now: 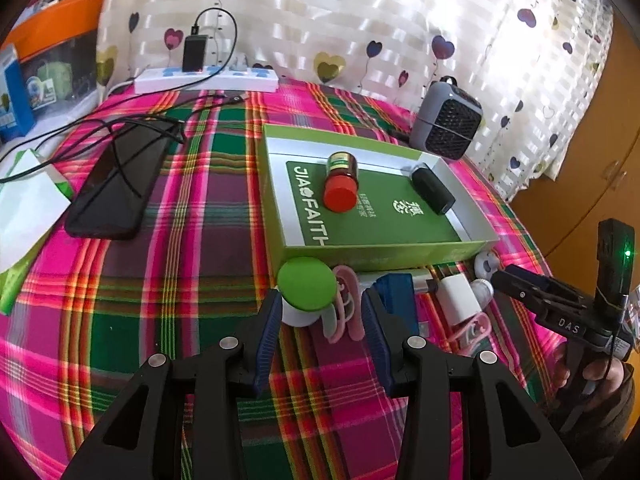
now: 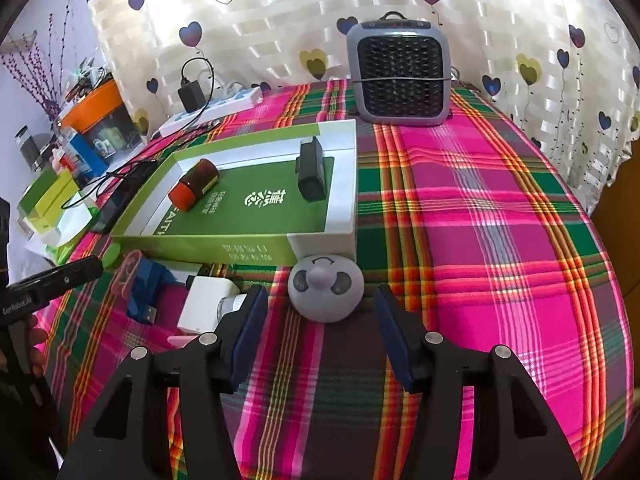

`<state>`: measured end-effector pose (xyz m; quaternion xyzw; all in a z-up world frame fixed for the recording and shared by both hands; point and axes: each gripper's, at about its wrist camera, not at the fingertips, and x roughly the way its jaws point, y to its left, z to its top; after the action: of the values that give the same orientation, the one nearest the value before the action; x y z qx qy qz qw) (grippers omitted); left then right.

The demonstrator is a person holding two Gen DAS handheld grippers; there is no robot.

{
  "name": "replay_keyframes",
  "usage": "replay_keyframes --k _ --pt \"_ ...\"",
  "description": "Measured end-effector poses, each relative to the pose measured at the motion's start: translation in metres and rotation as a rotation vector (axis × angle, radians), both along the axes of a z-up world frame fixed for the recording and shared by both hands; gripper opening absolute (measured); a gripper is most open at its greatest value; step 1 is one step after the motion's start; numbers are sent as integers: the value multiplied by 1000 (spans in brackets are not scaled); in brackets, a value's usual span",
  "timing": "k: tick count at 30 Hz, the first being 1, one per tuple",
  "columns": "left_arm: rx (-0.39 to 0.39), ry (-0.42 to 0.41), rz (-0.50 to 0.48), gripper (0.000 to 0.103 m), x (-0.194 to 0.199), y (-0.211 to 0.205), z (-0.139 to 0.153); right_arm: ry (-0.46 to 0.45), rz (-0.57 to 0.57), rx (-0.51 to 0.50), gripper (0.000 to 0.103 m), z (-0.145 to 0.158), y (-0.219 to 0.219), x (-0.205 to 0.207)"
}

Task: Organize rigid objects
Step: 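Grasp the green-lidded container with the left gripper while the right gripper grasps the white round fan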

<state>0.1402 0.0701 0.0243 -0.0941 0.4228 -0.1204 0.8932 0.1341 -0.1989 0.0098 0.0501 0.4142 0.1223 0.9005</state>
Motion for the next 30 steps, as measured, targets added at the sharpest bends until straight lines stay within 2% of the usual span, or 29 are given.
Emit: replay_keyframes --k 18,25,30 --pt "38 35 39 40 22 -2 -9 36 -26 -50 56 -9 6 10" --pt "-12 47 47 40 24 4 -12 39 -30 -69 56 -8 7 12" --pt "-21 48 49 40 24 4 -12 37 -32 -70 56 -8 7 11"
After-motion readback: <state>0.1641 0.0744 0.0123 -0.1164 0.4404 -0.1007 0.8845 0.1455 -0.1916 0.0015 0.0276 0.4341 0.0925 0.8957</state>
